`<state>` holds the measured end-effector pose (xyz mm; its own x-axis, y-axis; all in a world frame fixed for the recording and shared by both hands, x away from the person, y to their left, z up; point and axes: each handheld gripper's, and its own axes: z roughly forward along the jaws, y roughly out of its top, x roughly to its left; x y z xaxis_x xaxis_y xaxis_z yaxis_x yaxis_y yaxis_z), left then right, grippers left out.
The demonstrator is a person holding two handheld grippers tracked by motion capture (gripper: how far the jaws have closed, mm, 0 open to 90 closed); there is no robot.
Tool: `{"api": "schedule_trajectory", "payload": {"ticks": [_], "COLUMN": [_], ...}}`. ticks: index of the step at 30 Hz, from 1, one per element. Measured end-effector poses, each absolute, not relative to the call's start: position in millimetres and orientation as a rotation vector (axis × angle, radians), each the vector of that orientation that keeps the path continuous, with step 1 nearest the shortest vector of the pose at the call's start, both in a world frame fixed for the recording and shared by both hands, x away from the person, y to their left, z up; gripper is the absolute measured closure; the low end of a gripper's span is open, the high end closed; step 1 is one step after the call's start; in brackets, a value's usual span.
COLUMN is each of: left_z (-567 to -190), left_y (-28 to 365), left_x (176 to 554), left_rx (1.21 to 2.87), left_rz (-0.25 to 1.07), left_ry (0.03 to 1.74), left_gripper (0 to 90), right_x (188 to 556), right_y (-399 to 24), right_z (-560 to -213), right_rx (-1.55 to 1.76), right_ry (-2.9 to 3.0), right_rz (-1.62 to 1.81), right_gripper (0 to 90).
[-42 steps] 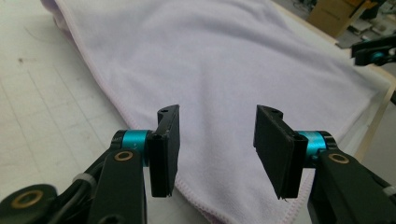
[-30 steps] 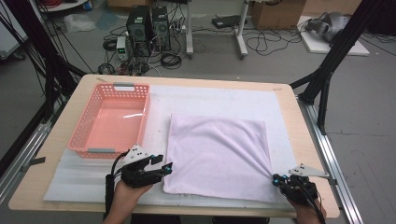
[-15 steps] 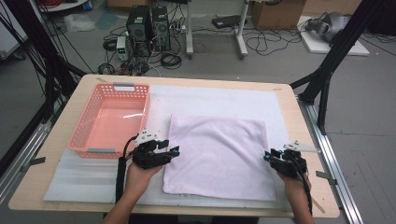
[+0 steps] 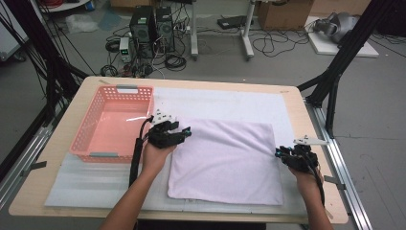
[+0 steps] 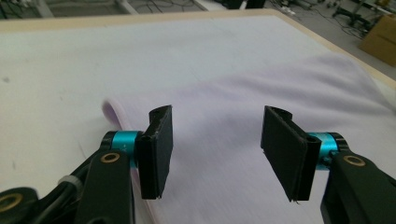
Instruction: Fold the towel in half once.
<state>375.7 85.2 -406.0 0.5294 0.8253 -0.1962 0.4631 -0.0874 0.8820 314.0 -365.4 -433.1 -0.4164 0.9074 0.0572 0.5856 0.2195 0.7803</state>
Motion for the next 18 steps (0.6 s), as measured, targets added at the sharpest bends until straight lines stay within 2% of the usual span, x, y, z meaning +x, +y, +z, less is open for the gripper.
{"api": "schedule_trajectory", "payload": {"ticks": [5, 9, 14, 18], "left_z": [-405.5, -413.9, -424.2, -433.7], "left_y": [79.1, 78.1, 79.1, 80.2], "left_x": [407.8, 432.1, 444.4, 451.5], "left_rx": [1.731, 1.766, 1.799, 1.822], "left_rz": [0.458, 0.453, 0.446, 0.423], "left_ry": [1.139, 1.215, 1.264, 1.303], "left_gripper": [43.6, 43.7, 43.8, 43.6], "right_x": [318.3, 323.5, 349.1, 384.0], "right_y": [-363.7, -364.4, -366.9, -362.8], "right_z": [-431.6, -427.2, -422.5, -422.5], "right_rx": [1.355, 1.360, 1.425, 1.479], "right_ry": [2.071, 2.011, 1.966, 1.994], "right_rz": [1.082, 1.126, 1.093, 1.068], "right_gripper": [68.8, 59.1, 41.2, 38.7]}}
